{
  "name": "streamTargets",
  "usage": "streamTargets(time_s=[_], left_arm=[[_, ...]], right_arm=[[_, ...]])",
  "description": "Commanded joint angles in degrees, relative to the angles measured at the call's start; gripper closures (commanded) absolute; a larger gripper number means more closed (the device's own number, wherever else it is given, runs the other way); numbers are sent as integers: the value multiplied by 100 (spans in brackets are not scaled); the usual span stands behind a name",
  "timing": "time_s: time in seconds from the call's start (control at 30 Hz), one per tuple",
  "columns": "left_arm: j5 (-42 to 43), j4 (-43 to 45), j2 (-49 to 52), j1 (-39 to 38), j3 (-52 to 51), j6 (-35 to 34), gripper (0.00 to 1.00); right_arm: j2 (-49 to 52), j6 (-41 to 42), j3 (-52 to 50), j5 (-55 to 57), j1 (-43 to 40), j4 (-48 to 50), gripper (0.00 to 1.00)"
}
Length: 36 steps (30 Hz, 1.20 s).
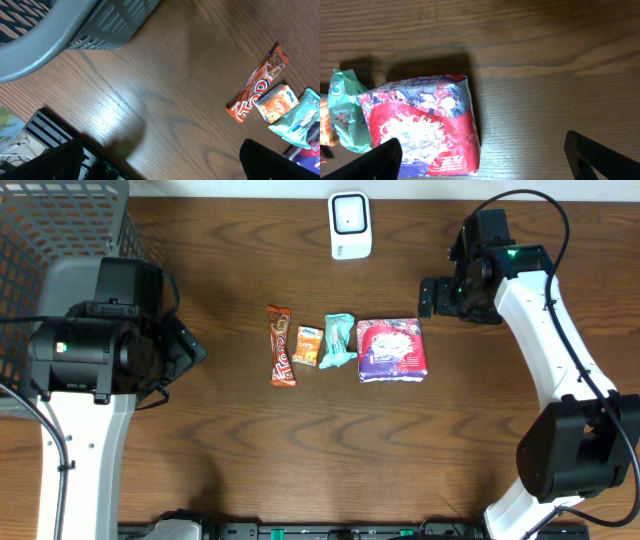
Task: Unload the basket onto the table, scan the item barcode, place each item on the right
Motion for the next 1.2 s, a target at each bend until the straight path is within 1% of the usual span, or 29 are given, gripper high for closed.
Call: streamTargets(time_s=[0.0,1.03,1.17], left_arm=[[-72,-35,-70,31,-4,-52,1],[-72,-35,-70,31,-4,-52,1],[-72,-35,-70,31,-4,-52,1]], right_arm=[[-109,-57,94,-50,20,-9,1],[-109,162,83,-116,63,-52,1],[-109,162,-17,-111,66,68,1]])
